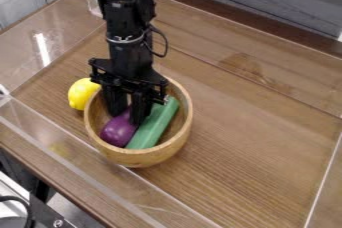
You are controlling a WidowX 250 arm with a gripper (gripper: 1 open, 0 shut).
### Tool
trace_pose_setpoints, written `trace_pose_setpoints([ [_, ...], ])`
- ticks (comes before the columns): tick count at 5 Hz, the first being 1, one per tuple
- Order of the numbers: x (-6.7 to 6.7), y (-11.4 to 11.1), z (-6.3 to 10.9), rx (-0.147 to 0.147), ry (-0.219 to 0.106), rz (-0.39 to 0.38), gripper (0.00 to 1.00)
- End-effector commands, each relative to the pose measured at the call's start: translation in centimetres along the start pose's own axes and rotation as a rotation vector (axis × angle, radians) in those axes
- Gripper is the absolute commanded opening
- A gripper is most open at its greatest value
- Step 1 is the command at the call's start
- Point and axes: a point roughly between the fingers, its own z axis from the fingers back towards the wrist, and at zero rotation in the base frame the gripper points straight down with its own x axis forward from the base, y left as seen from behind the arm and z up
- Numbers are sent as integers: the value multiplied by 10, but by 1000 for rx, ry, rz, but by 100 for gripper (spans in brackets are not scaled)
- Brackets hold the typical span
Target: Remove the purple eggplant from inside the brown bowl and put it on the table
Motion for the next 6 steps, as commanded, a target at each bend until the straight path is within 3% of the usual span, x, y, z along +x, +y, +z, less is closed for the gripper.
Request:
trace_pose_setpoints([
  [1,5,3,11,1,-44,12,0],
  [2,5,3,13,-4,-44,19,0],
  [5,14,-1,55,-56,-87,47,0],
  [6,12,1,45,-49,-78,47,100],
])
